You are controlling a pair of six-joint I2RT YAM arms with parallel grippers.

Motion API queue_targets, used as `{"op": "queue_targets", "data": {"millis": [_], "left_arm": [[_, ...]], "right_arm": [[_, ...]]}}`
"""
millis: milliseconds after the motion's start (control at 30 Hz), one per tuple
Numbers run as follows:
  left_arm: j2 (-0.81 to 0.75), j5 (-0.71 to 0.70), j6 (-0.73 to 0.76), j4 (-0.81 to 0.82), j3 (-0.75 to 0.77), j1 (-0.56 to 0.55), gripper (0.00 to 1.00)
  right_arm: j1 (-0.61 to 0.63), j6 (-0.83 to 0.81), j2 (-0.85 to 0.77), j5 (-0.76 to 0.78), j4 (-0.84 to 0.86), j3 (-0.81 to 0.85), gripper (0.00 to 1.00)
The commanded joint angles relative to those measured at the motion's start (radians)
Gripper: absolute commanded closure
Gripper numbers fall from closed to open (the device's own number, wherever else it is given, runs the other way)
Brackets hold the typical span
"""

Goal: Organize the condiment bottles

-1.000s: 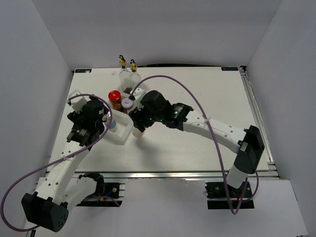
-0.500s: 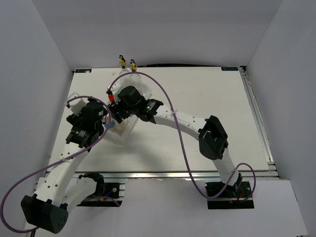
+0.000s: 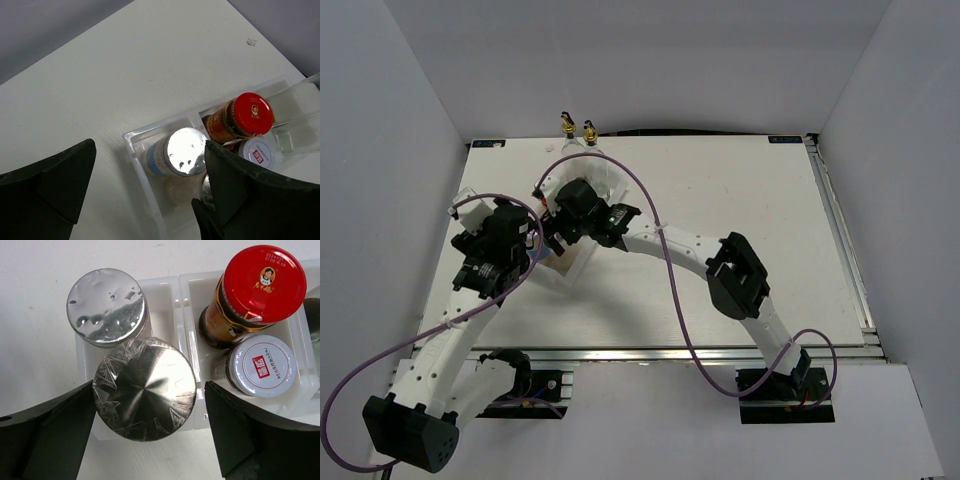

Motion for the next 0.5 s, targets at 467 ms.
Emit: {"op": "queue_targets", "data": {"millis": [467], "left_arm": [[0.047,0.074,0.137,0.114,0.089,0.054,0.02]], "right_arm": [[-0.14,0.049,-0.624,0.114,0.193,-0.469,0.11]]}}
